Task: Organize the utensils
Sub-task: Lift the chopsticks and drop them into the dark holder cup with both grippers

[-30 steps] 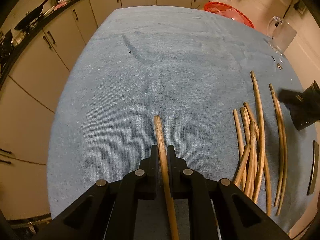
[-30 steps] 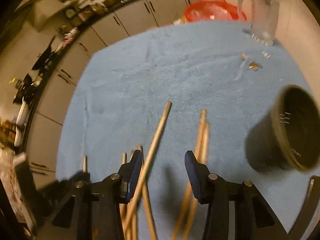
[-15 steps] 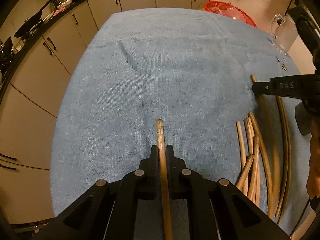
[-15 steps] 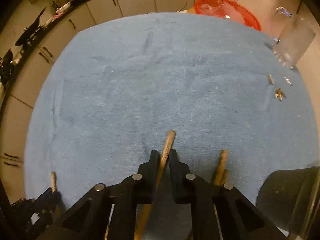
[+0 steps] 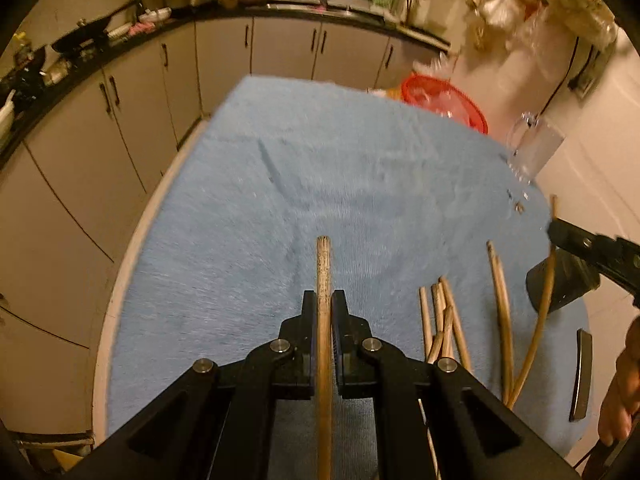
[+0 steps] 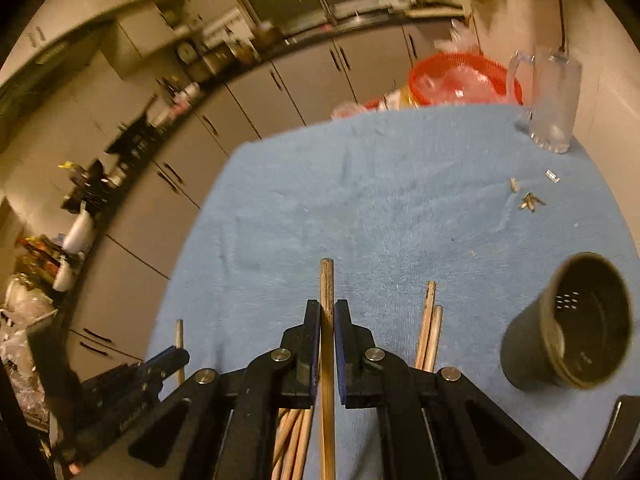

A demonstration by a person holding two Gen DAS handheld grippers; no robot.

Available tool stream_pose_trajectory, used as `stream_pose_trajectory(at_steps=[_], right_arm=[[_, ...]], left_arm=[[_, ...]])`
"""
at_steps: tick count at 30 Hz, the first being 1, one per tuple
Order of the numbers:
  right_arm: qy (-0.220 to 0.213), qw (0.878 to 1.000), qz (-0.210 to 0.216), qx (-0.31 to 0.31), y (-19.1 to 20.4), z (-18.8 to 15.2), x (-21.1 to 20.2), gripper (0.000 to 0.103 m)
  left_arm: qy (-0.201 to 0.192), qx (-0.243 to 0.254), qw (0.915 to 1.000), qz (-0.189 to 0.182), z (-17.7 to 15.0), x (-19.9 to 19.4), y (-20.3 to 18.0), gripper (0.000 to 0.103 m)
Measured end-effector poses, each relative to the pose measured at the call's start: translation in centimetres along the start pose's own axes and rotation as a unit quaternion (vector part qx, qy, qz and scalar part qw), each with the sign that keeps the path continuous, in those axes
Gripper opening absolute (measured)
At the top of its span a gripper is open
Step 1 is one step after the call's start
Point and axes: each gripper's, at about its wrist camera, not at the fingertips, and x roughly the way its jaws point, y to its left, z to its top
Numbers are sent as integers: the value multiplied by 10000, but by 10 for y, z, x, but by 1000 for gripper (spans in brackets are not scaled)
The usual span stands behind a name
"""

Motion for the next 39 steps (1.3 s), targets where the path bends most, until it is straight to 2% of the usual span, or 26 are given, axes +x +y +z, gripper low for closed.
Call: stream_pose_trajectory(at_steps=[9,15,30,39], right_arm=[[-958,9951,153,-182,3,-15,-75,7],[-1394,9898,222,-186,2,-26,-110,7],[-2005,9793,185,216,-35,-23,-154,7],[-2418,9688,2,542,-71,-8,-184,7]], left_arm=[[-948,85,9954,42,9,-67,-18,7],[-1304,178,9913,-76,7,-100,-31,7],[-1571,491,9858,-322,17,-130,-72,7],[-1515,754,9839,-578,30,-138,-112,7]])
